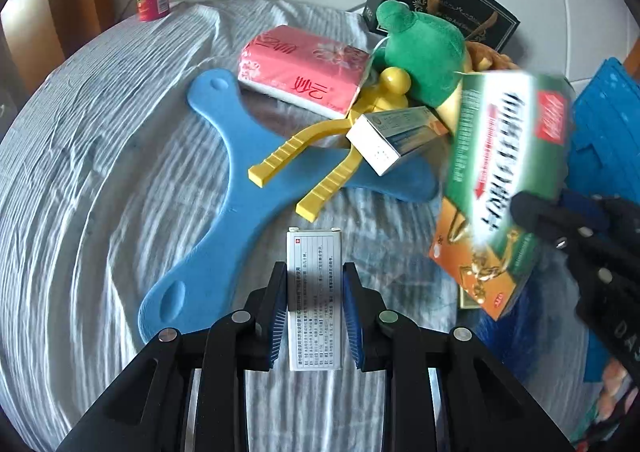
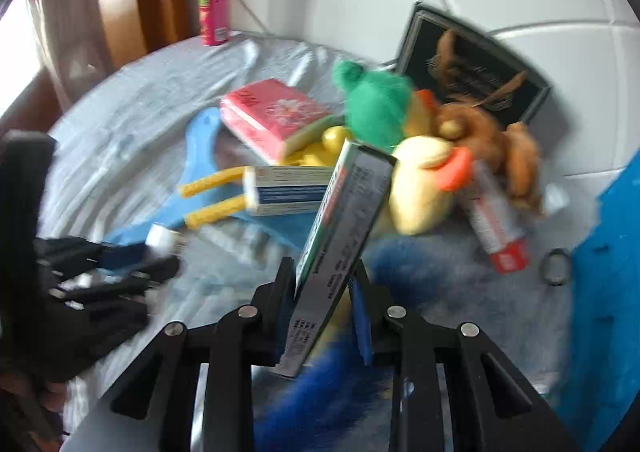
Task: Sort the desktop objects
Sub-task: 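Carry the white box with left gripper while right gripper carries the green box to the bin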
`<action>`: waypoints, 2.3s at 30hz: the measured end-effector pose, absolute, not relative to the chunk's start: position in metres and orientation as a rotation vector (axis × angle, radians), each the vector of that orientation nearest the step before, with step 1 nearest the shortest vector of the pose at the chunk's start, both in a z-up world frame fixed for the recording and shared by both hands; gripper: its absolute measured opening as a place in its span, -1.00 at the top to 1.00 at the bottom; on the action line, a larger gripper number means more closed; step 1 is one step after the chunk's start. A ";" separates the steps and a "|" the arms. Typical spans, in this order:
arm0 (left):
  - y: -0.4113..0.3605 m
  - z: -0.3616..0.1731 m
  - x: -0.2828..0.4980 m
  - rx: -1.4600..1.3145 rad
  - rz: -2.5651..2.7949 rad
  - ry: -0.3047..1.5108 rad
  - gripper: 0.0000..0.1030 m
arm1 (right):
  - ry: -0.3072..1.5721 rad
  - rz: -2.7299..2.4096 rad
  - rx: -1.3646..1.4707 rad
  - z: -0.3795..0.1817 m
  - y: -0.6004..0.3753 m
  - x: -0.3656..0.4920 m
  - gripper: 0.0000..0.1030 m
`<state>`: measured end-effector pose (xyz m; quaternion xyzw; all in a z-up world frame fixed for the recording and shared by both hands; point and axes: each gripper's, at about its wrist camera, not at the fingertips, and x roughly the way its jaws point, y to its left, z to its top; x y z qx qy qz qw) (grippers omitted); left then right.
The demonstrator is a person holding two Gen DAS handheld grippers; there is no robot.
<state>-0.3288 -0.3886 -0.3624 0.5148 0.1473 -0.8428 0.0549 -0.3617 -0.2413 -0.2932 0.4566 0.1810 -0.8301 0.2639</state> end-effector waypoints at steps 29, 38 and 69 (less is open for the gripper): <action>-0.351 -0.253 -0.289 1.234 -2.668 0.271 0.51 | 0.273 -2.328 1.118 -0.263 -0.220 -0.350 0.63; -0.297 -0.200 -0.247 1.102 -2.670 0.263 0.51 | 0.319 -2.336 1.008 -0.209 -0.171 -0.307 0.63; -0.100 -0.033 -0.193 0.757 -3.137 0.093 0.51 | 0.221 -2.800 0.706 -0.021 0.039 -0.181 0.63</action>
